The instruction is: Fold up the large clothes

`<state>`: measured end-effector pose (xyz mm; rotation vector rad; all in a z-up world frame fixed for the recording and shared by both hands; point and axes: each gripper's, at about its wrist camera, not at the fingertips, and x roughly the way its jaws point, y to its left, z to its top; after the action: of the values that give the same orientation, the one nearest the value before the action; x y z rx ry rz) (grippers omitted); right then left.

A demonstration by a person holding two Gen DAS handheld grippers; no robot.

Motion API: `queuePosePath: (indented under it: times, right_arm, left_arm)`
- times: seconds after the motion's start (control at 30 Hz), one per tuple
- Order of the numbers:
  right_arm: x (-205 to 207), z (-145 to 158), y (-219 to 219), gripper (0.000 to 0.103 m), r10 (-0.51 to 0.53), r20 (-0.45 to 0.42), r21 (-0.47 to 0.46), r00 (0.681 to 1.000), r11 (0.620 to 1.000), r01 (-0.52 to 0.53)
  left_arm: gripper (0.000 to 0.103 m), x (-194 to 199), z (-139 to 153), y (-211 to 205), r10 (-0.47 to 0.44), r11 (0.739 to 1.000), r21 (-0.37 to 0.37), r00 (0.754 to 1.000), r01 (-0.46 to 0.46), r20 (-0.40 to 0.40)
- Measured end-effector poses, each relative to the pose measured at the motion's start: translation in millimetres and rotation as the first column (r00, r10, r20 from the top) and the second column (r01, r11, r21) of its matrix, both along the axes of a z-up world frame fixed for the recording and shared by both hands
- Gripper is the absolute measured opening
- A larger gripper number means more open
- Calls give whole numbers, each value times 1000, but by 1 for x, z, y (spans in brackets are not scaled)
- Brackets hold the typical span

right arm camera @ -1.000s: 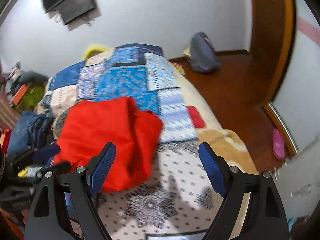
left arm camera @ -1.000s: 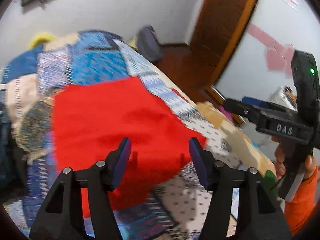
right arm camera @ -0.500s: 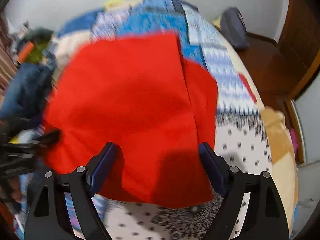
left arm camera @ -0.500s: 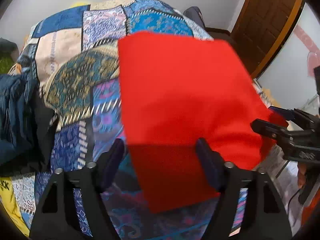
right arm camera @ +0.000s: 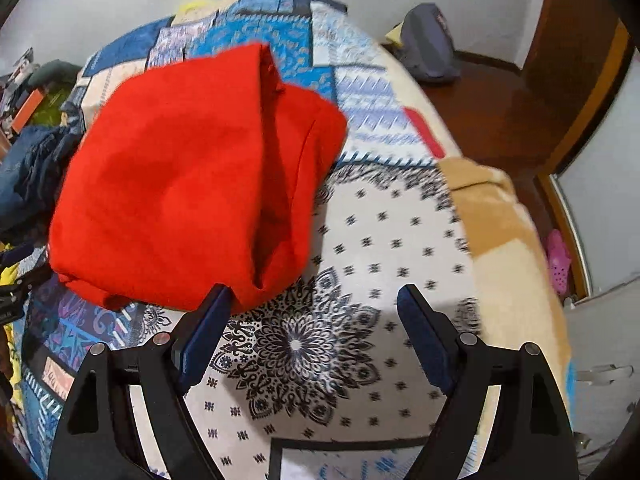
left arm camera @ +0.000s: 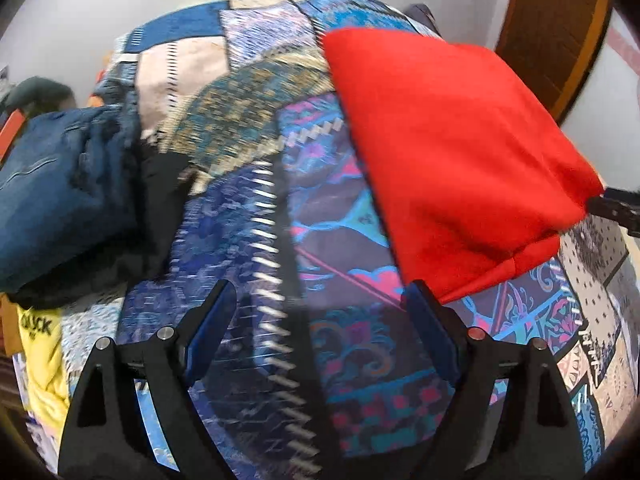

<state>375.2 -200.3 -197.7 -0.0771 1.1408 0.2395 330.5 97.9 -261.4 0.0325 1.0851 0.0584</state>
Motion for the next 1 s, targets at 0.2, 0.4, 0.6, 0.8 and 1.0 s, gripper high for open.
queuePosePath:
  times: [0.2, 0.4, 0.6, 0.8, 1.0]
  right_arm:
    - [1, 27, 0, 82, -3, 83, 37, 997, 999, 0]
    - [23, 39, 10, 82, 18, 113, 125, 993, 992, -32]
    - [55, 25, 25, 82, 22, 47, 264, 999, 964, -33]
    - [97, -28, 26, 82, -4, -139, 320, 990, 946, 49]
    - [118, -58, 0, 82, -14, -216, 427, 976, 898, 107]
  left_arm:
    - [87, 3, 43, 18, 59, 998, -19, 993, -58, 105]
    - [87, 26, 68, 20, 57, 996, -76, 985, -46, 162]
    - [87, 63, 62, 14, 49, 979, -203, 991, -23, 123]
    - [87, 102, 28, 10, 54, 933, -359, 998, -43, 21]
    - [87, 127, -5, 17, 46, 841, -535, 996, -77, -70]
